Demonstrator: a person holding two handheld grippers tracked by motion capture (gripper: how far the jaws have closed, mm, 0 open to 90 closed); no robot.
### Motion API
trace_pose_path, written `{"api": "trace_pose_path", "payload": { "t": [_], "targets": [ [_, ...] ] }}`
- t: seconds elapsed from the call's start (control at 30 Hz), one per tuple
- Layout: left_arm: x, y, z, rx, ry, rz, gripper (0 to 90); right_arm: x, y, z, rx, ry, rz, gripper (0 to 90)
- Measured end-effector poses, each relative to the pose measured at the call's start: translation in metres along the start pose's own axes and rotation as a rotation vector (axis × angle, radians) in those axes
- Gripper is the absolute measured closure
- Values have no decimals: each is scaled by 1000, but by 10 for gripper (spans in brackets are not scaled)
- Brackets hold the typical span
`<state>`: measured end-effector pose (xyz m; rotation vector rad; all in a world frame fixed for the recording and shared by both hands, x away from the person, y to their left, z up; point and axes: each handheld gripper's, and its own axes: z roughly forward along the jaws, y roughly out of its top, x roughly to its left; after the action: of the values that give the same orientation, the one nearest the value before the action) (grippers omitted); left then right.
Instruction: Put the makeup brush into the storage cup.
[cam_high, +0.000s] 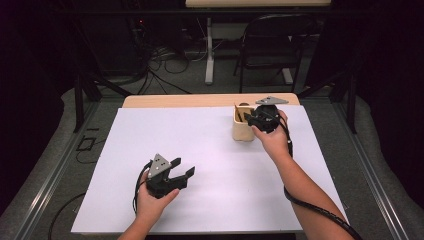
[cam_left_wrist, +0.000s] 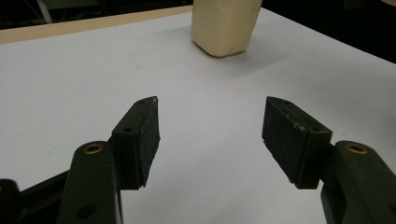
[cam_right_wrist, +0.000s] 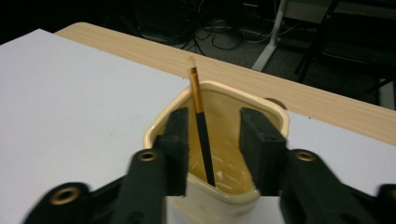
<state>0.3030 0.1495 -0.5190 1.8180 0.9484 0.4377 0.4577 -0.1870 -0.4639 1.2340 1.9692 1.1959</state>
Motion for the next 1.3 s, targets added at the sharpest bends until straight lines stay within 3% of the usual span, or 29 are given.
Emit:
{"api": "trace_pose_path", "payload": {
  "t": [0.17,0.3,1.3],
  "targets": [
    [0,0,0,-2,-2,3,370,0,-1,0,-15,5,-8,463],
    [0,0,0,-2,-2,3,370,1,-2,0,-20,0,-10,422],
    [1,0,-1,-5,4,-1,370,11,-5,-17,-21,67,-34,378]
  ]
}}
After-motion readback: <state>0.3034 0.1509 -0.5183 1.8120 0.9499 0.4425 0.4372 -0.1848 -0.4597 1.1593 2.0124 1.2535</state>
